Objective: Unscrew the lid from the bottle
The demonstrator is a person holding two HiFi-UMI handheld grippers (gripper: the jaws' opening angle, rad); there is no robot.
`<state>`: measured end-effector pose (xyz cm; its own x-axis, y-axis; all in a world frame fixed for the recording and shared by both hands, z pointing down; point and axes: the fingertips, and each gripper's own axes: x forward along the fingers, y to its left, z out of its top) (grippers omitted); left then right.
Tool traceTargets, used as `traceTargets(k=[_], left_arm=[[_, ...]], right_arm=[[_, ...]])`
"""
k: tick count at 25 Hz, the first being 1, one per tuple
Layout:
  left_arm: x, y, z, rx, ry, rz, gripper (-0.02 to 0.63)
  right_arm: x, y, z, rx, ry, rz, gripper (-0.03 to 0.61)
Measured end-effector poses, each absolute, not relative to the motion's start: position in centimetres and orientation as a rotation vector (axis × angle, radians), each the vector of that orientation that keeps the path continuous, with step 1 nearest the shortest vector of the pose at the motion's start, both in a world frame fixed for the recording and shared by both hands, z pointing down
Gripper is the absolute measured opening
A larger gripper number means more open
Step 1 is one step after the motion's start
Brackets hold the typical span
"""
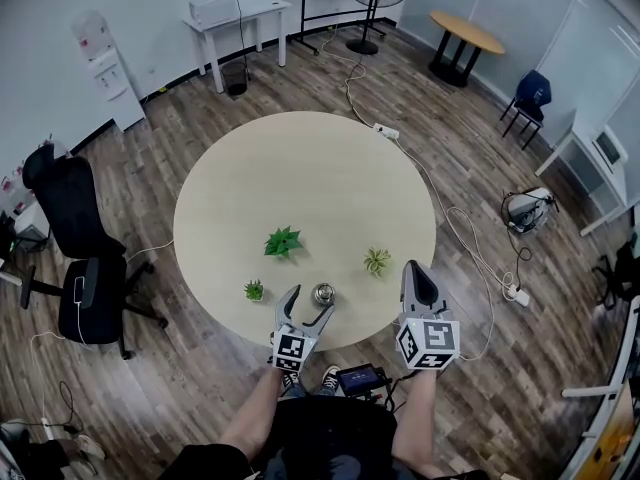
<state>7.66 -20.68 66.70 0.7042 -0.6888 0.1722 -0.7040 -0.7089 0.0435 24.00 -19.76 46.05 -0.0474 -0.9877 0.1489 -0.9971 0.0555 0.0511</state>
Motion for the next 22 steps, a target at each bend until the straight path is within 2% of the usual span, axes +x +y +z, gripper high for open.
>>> traceTargets(k=[10, 22], left_arm=[[10.1, -21.0, 76.1, 2.722, -1.057, 0.449, 0.403], [11.9, -22.7, 79.7, 2.671, -1.069, 0.549, 0.401]], right_arm=[[23.8, -20.0, 47.0, 2.023, -2.154, 0.123, 0.003], [22.8, -20.3, 47.1, 1.974, -2.183, 0.119, 0.003]])
